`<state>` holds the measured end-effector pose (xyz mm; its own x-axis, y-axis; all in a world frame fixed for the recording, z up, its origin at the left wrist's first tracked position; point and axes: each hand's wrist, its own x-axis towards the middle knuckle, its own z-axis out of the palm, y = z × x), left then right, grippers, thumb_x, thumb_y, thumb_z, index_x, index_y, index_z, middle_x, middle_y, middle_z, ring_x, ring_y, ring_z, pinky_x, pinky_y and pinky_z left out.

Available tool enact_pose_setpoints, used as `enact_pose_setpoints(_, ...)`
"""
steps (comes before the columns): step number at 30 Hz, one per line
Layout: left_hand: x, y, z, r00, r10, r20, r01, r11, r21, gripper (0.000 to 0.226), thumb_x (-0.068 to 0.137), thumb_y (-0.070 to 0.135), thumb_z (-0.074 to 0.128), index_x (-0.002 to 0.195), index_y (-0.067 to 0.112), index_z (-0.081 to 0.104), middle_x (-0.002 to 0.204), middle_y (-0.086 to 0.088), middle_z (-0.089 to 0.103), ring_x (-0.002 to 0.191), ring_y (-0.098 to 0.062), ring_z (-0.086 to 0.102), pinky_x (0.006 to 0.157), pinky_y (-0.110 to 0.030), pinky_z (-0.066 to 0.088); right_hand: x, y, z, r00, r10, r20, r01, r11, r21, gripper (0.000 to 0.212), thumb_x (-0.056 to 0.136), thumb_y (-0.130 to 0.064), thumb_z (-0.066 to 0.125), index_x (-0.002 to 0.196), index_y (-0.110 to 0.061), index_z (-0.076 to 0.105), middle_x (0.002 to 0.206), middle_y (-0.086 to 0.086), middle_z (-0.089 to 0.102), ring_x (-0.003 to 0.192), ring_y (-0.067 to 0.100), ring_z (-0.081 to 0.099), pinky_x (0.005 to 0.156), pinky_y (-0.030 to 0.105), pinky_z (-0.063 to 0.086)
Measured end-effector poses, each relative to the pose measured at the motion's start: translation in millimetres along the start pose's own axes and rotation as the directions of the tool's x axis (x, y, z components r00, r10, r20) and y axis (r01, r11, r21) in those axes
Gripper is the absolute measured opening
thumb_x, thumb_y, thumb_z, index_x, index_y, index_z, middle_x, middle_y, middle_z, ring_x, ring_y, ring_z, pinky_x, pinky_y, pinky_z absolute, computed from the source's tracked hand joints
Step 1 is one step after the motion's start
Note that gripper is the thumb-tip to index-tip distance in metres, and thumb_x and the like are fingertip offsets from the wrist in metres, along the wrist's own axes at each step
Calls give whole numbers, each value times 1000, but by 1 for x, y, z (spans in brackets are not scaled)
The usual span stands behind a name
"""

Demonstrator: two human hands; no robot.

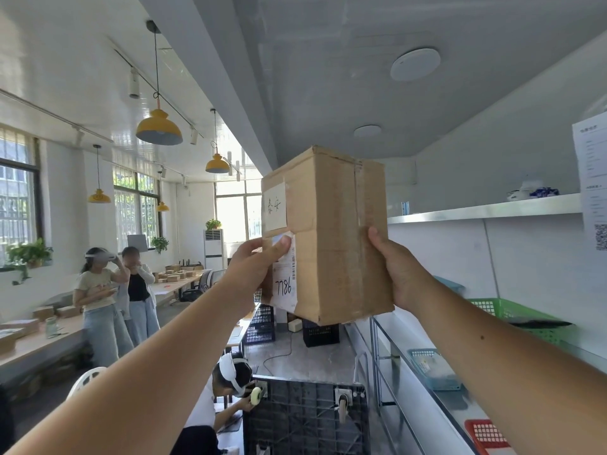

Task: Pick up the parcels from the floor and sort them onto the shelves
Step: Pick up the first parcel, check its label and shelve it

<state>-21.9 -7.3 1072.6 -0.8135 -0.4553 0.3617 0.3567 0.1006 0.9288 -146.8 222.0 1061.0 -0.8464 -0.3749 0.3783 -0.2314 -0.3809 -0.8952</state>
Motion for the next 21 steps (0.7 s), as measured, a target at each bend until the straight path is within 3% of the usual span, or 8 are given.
enact_pose_setpoints(2, 0, 0, 0, 1000, -13, -12, 12, 999, -35, 57, 92, 38, 81, 138, 16, 57, 95, -6, 73, 80, -23, 70, 46, -26, 55, -1, 1, -2, 1000, -7, -21, 7, 1000, 3, 92, 53, -68, 86, 127, -15, 78, 122, 9, 83, 114, 30, 78, 102, 50, 60)
enact_pose_setpoints(5, 3, -3, 0, 999, -31, -30, 28, 995, -95, 66, 87, 37, 86, 142, 22, 53, 113, -11, 78, 92, -30, 78, 63, -45, 64, -2, 4, -1, 999, -20, -45, 19, 1000, -10, 87, 59, -67, 83, 127, -13, 78, 122, 6, 82, 111, 24, 78, 91, 41, 61)
enact_pose_setpoints(8, 2, -5, 2, 999, -39, -23, 35, 991, -128, 60, 88, 33, 87, 137, 25, 53, 104, -8, 79, 92, -33, 78, 72, -62, 66, -3, 8, 1, 995, -41, -85, 36, 997, -62, 96, 51, -78, 81, 125, -17, 80, 123, 4, 82, 115, 26, 76, 101, 46, 59)
enact_pose_setpoints(10, 1, -5, 3, 999, -50, -13, 48, 990, -136, 52, 89, 32, 85, 132, 29, 55, 102, -8, 80, 93, -35, 78, 76, -71, 63, -1, 9, 2, 988, -46, -145, 34, 996, -86, 88, 58, -80, 79, 122, -19, 81, 122, 2, 82, 114, 24, 75, 101, 46, 58)
enact_pose_setpoints(14, 0, -5, 4, 997, -80, 20, 83, 977, -196, 23, 97, 17, 74, 111, 27, 59, 103, -7, 81, 99, -37, 77, 81, -63, 64, 2, 11, 7, 953, -116, -280, 76, 986, -149, 55, 88, -70, 71, 125, -29, 74, 122, 1, 77, 107, 21, 69, 98, 41, 56)
enact_pose_setpoints(17, -3, -5, 3, 996, -71, 51, 80, 973, -215, 19, 99, 14, 69, 112, 23, 60, 118, -11, 81, 105, -37, 77, 89, -60, 64, 0, 9, 16, 915, -187, -358, 133, 976, -171, 29, 103, -48, 65, 116, -22, 63, 99, 0, 71, 86, 21, 63, 71, 30, 48)
enact_pose_setpoints(19, -3, -7, 1, 997, -58, 60, 70, 975, -212, 14, 101, 15, 66, 112, 22, 59, 122, -11, 79, 110, -38, 75, 95, -61, 61, 0, 9, 20, 902, -228, -366, 145, 960, -240, 27, 106, -45, 60, 99, -19, 62, 97, 3, 70, 85, 23, 62, 72, 32, 46)
enact_pose_setpoints(21, -2, -10, -2, 997, -54, 49, 63, 976, -208, 8, 103, 20, 63, 110, 23, 61, 124, -10, 78, 119, -41, 72, 103, -65, 56, 0, 9, 21, 901, -234, -365, 136, 952, -276, 30, 106, -46, 58, 94, -20, 64, 103, 7, 72, 89, 26, 62, 78, 36, 47)
